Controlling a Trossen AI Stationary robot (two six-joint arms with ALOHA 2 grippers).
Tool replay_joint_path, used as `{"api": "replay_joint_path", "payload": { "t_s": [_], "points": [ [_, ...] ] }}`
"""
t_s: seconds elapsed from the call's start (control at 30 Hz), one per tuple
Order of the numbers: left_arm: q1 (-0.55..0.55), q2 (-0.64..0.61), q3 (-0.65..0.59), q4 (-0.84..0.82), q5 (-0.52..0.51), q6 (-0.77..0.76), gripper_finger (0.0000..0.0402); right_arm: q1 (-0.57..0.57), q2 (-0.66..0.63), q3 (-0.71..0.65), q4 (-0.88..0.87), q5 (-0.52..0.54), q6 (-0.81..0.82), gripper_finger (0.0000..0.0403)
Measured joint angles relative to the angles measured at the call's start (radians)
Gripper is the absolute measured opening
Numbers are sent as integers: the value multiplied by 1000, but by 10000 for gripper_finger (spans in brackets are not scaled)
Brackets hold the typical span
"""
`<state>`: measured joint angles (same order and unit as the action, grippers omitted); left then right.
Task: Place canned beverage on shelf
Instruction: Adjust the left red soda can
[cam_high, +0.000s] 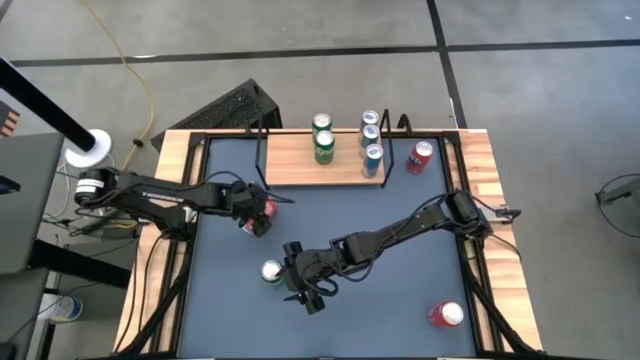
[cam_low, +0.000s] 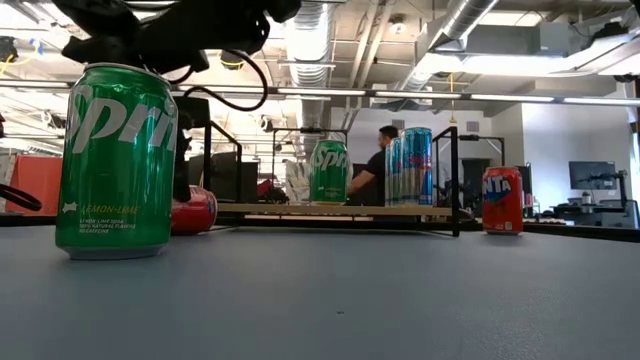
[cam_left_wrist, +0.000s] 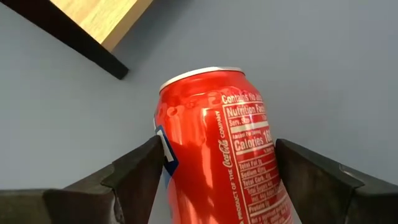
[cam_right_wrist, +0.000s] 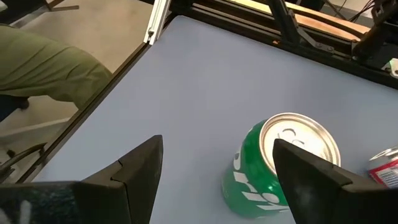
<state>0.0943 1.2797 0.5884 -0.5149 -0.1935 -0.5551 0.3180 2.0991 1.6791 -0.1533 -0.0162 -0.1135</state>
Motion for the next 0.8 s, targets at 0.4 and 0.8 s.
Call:
{"api": "replay_joint_path", "payload": {
  "t_s": [0.4, 0.8],
  "points": [
    [84, -33, -3, -36, 145, 59, 288, 0, 0, 0, 0, 0, 0, 291],
    [127, -34, 0, -44, 191, 90, 255, 0, 0, 0, 0, 0, 1, 291]
  ]
}}
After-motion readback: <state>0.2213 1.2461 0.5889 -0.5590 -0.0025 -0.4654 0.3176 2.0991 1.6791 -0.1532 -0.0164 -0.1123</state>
